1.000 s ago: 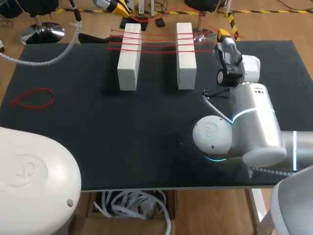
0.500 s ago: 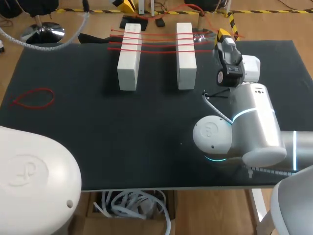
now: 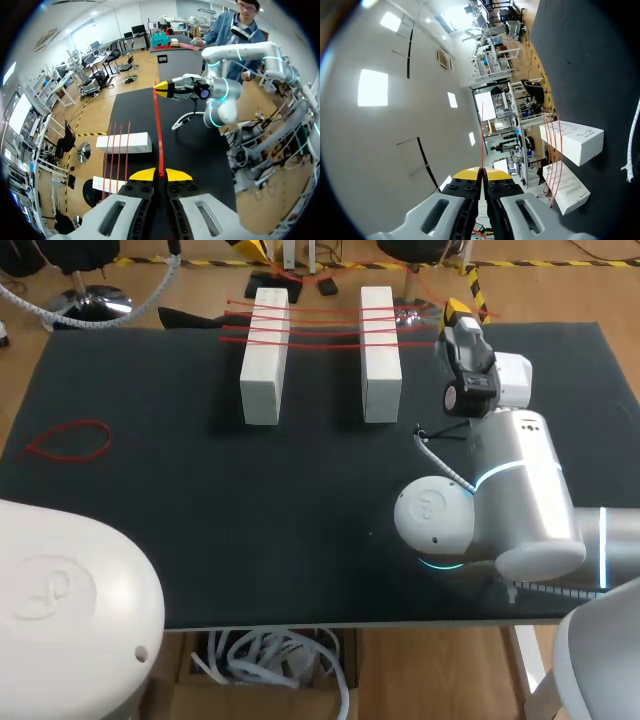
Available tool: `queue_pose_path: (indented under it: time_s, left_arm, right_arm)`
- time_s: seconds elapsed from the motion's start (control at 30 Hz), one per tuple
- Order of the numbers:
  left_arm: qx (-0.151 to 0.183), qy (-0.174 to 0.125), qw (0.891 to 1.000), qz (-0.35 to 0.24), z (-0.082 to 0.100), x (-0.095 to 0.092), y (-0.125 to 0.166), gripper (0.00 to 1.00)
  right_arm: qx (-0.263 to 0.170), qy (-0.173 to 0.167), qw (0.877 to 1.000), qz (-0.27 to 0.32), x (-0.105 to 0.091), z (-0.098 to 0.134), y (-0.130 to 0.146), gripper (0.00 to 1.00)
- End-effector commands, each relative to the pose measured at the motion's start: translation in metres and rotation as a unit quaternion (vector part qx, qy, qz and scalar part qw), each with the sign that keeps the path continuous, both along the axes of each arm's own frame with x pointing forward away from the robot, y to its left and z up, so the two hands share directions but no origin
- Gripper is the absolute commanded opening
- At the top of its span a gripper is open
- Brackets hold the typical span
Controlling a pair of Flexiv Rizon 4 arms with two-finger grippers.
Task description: Grab the tape and strap the tape.
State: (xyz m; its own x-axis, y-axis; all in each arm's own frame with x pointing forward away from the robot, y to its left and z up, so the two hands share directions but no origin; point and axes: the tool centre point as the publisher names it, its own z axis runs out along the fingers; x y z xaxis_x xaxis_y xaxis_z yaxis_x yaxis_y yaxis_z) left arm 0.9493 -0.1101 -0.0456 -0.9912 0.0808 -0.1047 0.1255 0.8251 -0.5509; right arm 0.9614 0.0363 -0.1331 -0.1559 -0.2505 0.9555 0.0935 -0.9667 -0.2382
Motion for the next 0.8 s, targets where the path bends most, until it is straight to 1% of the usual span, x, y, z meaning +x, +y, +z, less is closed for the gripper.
queue_pose_path:
  time_s: [0.03, 0.2, 0.57, 0.8]
  left_arm:
    - [0.005, 0.000, 1.000, 0.004, 0.003, -0.005, 0.003, 0.00]
    - [0.008, -0.001, 1.000, 0.001, 0.003, -0.003, 0.003, 0.00]
    - [-0.006, -0.009, 0.999, -0.032, 0.000, 0.003, -0.021, 0.00]
    - [-0.001, -0.008, 0.999, -0.039, 0.000, 0.003, -0.029, 0.00]
  right_arm:
    - [-0.001, 0.003, 1.000, -0.002, -0.001, 0.002, 0.001, 0.00]
    - [-0.001, 0.003, 1.000, -0.002, -0.001, 0.002, 0.001, 0.00]
    - [-0.001, 0.003, 1.000, -0.002, -0.001, 0.002, 0.001, 0.00]
    - [-0.001, 0.003, 1.000, -0.002, -0.001, 0.002, 0.001, 0.00]
